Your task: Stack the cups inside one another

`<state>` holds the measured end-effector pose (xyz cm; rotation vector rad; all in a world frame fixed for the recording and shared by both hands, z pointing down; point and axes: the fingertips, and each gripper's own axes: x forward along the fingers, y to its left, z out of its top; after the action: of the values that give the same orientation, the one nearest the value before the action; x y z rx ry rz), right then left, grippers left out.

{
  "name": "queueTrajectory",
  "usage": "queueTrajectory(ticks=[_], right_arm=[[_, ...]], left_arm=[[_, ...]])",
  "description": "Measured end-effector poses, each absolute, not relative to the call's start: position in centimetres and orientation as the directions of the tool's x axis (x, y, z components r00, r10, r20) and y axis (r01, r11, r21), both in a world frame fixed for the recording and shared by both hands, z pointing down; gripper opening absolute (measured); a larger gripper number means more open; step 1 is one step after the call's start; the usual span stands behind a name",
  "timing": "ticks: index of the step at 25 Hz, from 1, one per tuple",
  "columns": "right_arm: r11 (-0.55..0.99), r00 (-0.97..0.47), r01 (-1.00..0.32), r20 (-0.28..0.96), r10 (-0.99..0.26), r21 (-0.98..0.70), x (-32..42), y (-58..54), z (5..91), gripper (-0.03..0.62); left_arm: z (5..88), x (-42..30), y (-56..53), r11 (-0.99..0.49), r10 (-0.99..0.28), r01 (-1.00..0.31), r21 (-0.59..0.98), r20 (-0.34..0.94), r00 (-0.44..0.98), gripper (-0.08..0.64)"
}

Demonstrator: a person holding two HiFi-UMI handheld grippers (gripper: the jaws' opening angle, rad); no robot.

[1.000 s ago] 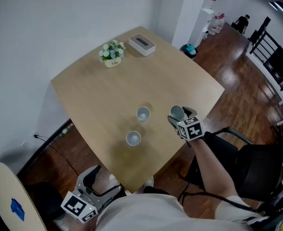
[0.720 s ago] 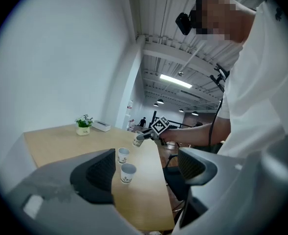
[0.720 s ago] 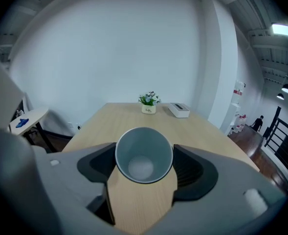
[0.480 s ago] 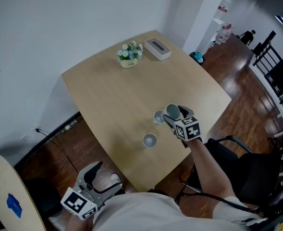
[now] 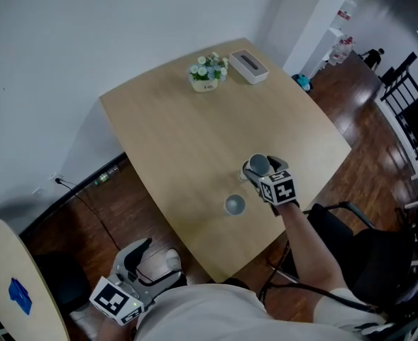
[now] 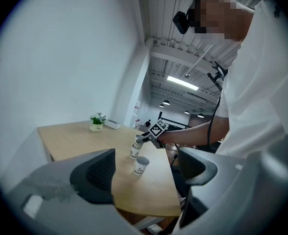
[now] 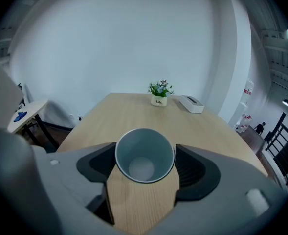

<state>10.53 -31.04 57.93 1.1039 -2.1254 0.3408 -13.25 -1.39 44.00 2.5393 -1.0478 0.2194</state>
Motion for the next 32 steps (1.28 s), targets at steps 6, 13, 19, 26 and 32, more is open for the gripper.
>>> queueTrajectory(ticks=[6, 13, 19, 26, 32], right_arm=[[0.597, -0.387, -0.798, 0.689, -0.613, 0.083, 10.2, -30.6, 57.5, 0.383], [0.584, -0.378, -0.807, 0.681, -0.628, 0.09, 10.4, -29.5, 56.7, 0.383], [0.587, -0.373, -0.803, 0.682, -0.629, 0.102, 9.7, -27.6, 56.3, 0.383], [0.611, -0.421, -0.792, 0.709, -0.566, 0.017, 6.7, -22.5, 58.4, 0.41], [0.633, -0.399, -0.774, 0.785, -0.473, -0.013, 4.8, -18.7, 63.7, 0.421]], left_arm=[[44.5, -14.0, -1.5, -0.659, -0.631, -0.695, 0.289, 0.292, 0.719, 0.423], [44.7, -14.1, -1.9, -0.681, -0.616, -0.681, 0.271, 0.291, 0.732, 0.436], [45.0, -15.1, -2.2, -0.683, -0.609, -0.675, 0.28, 0.292, 0.737, 0.434], [45.1, -15.4, -2.0, -0.728, -0.567, -0.625, 0.283, 0.264, 0.78, 0.445], [46.0, -16.0, -1.7, -0.75, -0.529, -0.596, 0.288, 0.28, 0.801, 0.445]])
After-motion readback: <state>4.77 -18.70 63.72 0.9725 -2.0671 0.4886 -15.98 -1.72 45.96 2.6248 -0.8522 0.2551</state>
